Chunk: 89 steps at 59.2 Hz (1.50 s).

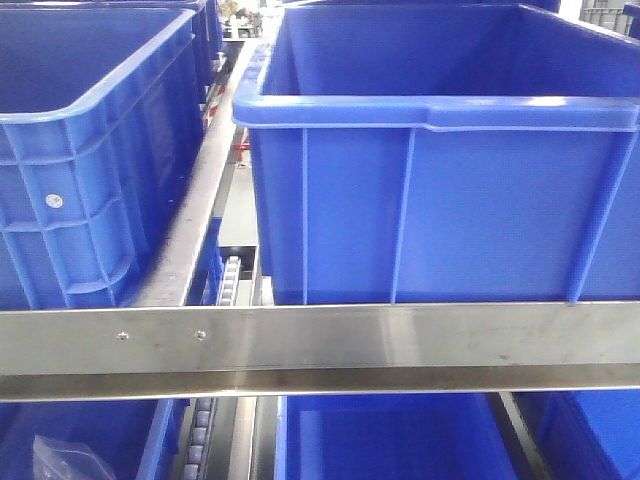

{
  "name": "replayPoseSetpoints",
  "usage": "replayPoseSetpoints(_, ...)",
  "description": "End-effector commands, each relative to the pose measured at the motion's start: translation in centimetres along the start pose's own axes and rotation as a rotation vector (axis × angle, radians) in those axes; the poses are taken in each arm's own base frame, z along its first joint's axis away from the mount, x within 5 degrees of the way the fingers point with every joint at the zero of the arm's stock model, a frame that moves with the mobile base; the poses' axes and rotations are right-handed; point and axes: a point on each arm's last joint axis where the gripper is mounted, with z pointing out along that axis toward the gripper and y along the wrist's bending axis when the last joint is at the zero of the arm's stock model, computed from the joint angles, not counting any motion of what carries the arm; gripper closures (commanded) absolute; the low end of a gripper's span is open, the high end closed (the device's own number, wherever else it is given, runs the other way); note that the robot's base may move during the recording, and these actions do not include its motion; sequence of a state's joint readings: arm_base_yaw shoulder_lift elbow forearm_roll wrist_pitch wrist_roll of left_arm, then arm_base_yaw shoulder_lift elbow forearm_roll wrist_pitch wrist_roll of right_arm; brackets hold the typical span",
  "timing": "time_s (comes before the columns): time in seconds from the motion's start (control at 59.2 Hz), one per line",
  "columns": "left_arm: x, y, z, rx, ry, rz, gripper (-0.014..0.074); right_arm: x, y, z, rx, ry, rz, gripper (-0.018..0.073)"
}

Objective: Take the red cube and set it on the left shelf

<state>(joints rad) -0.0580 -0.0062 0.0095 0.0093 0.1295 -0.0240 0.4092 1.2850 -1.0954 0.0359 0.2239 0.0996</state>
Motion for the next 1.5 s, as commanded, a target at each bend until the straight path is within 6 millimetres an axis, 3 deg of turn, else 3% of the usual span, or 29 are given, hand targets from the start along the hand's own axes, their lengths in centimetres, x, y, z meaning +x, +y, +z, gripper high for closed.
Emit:
replayPoseSetpoints(0.0,-0.1,0.0,0.0,0.006,-0.080,-0.004,0.0495,-3.0,0.1,1.1,-0.005,-0.128,-0.009,-0.0025)
replayPoseSetpoints(0.051,-0.1,0.0,0.0,0.006,-0.080,-0.004,0.0495,-3.5,0.1,1.9,-0.005,-0.131,-0.009,-0.0078)
replayPoseSetpoints(0.135,-0.1,0.0,0.0,0.006,-0.080,-0.004,0.0495,-3.7,0.2,2.7,-0.005,-0.133,-0.009,-0.0040)
replayPoseSetpoints(0.27,-0.1,0.0,0.0,0.006,-0.080,-0.004,0.0495,-3.9,0.2,2.4,-0.007,-0.151,-0.009,0.0030)
replayPoseSetpoints(0.372,-0.1,0.0,0.0,0.006,-0.080,-0.004,0.0495,-4.3,0.2,1.4,-0.010,-0.171,-0.009,0.0176)
replayPoseSetpoints(0.507,-0.1,0.0,0.0,0.006,-0.080,-0.004,0.0495,-4.2,0.3,-1.0,-0.014,-0.207,-0.009,0.0526)
replayPoseSetpoints(0.557,-0.1,0.0,0.0,0.007,-0.080,-0.010,0.0495,-3.9,0.3,-2.2,-0.017,-0.237,-0.009,0.0490)
replayPoseSetpoints(0.709,-0.1,0.0,0.0,0.006,-0.080,-0.004,0.0495,-2.5,0.1,-5.7,-0.027,-0.343,-0.010,0.0508)
replayPoseSetpoints(0.861,-0.1,0.0,0.0,0.006,-0.080,-0.004,0.0495,-1.5,0.0,-7.4,-0.032,-0.398,-0.010,0.0508)
replayPoseSetpoints(1.317,-0.1,0.0,0.0,0.006,-0.080,-0.004,0.0495,-1.6,0.0,-7.7,-0.033,-0.398,-0.010,0.0508)
replayPoseSetpoints(1.486,-0.1,0.0,0.0,0.006,-0.080,-0.004,0.0495,-0.7,-0.1,-7.5,-0.021,-0.317,-0.032,0.0508)
